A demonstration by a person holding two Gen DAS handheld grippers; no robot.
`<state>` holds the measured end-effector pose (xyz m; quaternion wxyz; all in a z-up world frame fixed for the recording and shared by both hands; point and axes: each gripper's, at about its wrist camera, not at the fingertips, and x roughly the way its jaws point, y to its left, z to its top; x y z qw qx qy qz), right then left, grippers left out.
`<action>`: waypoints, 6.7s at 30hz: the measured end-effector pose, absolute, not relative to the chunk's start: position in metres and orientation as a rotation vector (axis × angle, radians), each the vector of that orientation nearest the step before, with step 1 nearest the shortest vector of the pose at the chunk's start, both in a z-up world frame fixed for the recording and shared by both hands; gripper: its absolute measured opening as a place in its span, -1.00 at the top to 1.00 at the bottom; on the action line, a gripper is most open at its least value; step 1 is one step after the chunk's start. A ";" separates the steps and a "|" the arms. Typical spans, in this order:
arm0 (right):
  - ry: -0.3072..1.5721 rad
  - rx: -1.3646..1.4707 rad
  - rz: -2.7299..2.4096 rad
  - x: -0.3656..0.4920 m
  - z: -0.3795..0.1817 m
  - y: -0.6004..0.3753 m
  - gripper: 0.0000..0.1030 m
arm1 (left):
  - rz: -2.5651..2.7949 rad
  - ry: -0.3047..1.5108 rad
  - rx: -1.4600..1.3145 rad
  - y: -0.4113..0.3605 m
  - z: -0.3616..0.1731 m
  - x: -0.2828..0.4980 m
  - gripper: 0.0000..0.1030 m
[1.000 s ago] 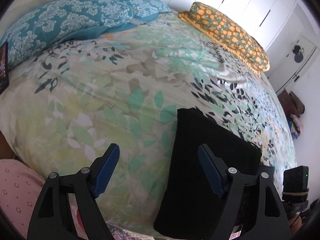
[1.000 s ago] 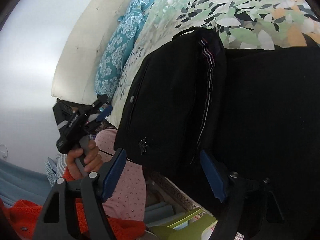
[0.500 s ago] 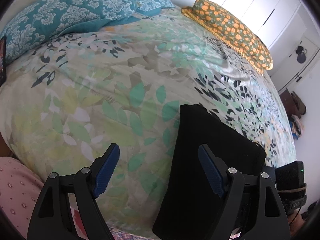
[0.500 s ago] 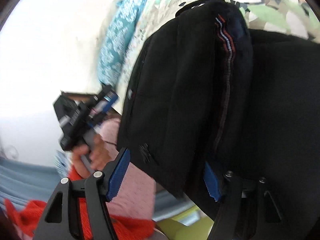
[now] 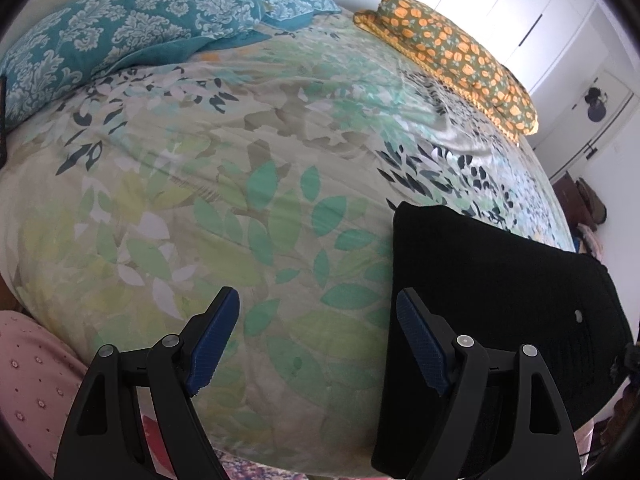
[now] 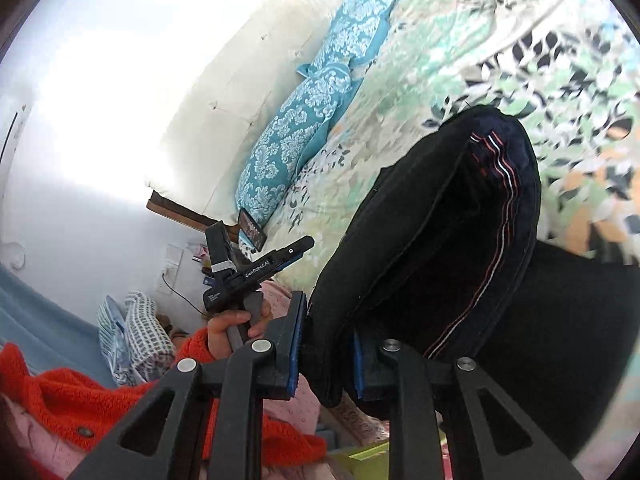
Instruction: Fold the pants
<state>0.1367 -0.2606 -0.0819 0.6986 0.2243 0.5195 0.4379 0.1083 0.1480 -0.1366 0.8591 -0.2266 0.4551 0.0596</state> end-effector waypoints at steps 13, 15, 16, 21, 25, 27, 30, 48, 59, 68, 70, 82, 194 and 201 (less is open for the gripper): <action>1.218 0.561 0.746 0.113 -0.122 -0.317 0.60 | -0.032 0.968 -0.333 0.094 -0.125 0.109 -0.60; 1.223 0.565 0.723 0.111 -0.133 -0.326 0.60 | -0.059 0.972 -0.310 0.083 -0.123 0.109 -0.60; 1.237 0.554 0.706 0.109 -0.142 -0.330 0.60 | -0.075 0.974 -0.297 0.076 -0.123 0.109 -0.60; 1.364 0.410 0.552 0.103 -0.196 -0.328 0.57 | -0.164 1.017 -0.210 0.037 -0.129 0.115 -0.61; 1.329 0.319 0.519 0.104 -0.173 -0.327 0.26 | -0.200 1.047 -0.081 0.006 -0.140 0.114 -0.62; 1.267 0.171 0.471 0.108 -0.145 -0.324 0.23 | -0.207 1.061 -0.041 -0.002 -0.146 0.112 -0.62; 1.117 0.069 0.465 0.119 -0.100 -0.315 0.23 | -0.224 1.080 -0.017 -0.008 -0.152 0.109 -0.62; 1.015 -0.078 0.416 0.141 -0.125 -0.263 0.23 | -0.177 1.095 0.064 -0.015 -0.162 0.106 -0.71; 1.038 -0.252 0.585 0.061 -0.110 -0.229 0.23 | -0.172 1.101 0.066 -0.015 -0.163 0.107 -0.72; 1.225 -0.227 0.550 0.054 -0.159 -0.230 0.21 | -0.166 1.115 0.064 -0.014 -0.166 0.106 -0.79; 1.227 -0.231 0.554 0.053 -0.161 -0.229 0.18 | -0.165 1.119 0.058 -0.013 -0.166 0.107 -0.80; 1.183 -0.220 0.578 0.048 -0.153 -0.227 0.00 | -0.164 1.127 0.036 -0.012 -0.168 0.107 -0.83; 0.987 0.174 0.405 0.068 -0.127 -0.281 -0.20 | -0.149 1.164 -0.053 -0.001 -0.180 0.112 -0.99; 0.991 0.181 0.405 0.067 -0.129 -0.281 -0.20 | -0.150 1.169 -0.064 0.000 -0.180 0.113 -0.99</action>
